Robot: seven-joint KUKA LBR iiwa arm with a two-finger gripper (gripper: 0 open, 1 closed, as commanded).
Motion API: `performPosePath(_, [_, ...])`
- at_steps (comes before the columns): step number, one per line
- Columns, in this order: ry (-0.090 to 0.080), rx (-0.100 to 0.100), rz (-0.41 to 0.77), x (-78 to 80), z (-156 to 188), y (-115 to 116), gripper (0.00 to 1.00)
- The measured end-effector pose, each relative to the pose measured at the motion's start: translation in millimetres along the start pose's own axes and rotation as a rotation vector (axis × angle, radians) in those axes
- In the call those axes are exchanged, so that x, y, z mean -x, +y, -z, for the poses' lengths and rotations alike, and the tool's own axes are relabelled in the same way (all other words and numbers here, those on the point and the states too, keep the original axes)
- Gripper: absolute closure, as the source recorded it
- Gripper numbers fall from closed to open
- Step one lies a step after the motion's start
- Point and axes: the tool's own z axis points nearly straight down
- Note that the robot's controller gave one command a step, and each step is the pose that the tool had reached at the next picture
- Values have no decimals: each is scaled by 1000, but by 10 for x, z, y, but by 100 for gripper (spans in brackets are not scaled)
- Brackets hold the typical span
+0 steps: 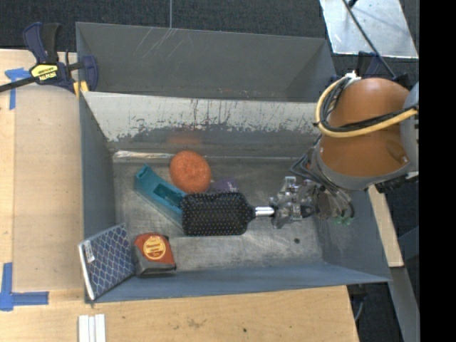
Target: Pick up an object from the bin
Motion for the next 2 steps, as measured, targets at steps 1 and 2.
performPosePath(1, [-5, -1, -5, -2, 129, -18, 100])
performPosePath(2, [-8, -1, 6, -16, 237, -5, 100])
